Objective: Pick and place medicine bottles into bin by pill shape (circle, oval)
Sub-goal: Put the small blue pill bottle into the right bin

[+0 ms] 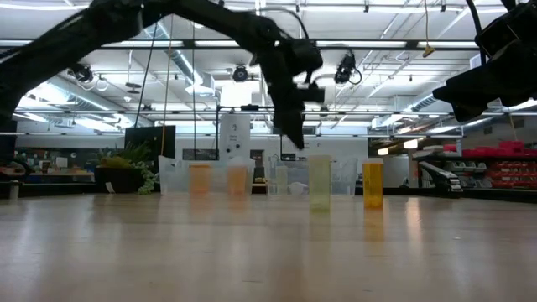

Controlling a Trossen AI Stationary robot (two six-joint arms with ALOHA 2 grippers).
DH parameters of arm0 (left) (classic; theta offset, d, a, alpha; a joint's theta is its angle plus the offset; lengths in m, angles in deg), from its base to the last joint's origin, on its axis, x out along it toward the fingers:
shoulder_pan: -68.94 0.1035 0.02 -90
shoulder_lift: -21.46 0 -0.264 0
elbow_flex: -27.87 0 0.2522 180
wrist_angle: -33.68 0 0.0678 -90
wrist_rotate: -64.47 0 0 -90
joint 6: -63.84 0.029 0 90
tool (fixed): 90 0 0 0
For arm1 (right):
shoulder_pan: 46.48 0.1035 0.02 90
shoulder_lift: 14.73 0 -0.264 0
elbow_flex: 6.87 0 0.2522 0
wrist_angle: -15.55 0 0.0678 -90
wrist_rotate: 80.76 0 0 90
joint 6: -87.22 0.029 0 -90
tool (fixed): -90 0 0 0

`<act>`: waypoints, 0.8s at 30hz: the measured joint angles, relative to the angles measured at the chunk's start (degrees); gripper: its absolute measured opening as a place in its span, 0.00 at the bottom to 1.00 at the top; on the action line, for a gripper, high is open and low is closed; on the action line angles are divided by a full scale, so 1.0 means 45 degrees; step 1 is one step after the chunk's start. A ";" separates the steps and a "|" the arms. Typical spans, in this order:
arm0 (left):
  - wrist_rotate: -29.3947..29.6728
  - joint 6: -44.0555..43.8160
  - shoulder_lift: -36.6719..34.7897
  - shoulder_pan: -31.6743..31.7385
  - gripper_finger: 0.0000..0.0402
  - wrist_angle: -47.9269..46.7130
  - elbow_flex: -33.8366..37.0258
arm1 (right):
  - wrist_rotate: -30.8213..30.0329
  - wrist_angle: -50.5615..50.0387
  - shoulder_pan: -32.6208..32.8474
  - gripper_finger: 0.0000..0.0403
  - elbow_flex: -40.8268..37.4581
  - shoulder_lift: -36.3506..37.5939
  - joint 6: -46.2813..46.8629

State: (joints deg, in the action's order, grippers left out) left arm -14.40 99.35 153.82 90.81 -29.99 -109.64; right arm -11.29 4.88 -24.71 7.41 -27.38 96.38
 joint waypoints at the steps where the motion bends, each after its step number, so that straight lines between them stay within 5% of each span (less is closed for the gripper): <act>1: 0.0045 -0.0362 -0.0226 -0.0113 0.18 0.0005 -0.0003 | 0.0000 0.0001 0.0004 0.34 0.0000 0.0001 0.0000; 11: -0.0077 -0.3500 -0.2177 -0.1218 0.03 -0.3042 -0.0019 | 0.0000 0.0000 0.0004 0.34 0.0000 0.0001 0.0000; 24: -0.0097 -0.6069 -0.2315 -0.3538 0.04 -0.6603 0.1435 | 0.0000 0.0000 0.0002 0.34 0.0000 0.0001 0.0000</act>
State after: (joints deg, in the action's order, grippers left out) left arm -14.83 72.04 143.40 74.89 -59.70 -103.18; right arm -11.29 4.88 -24.70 7.41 -27.37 96.38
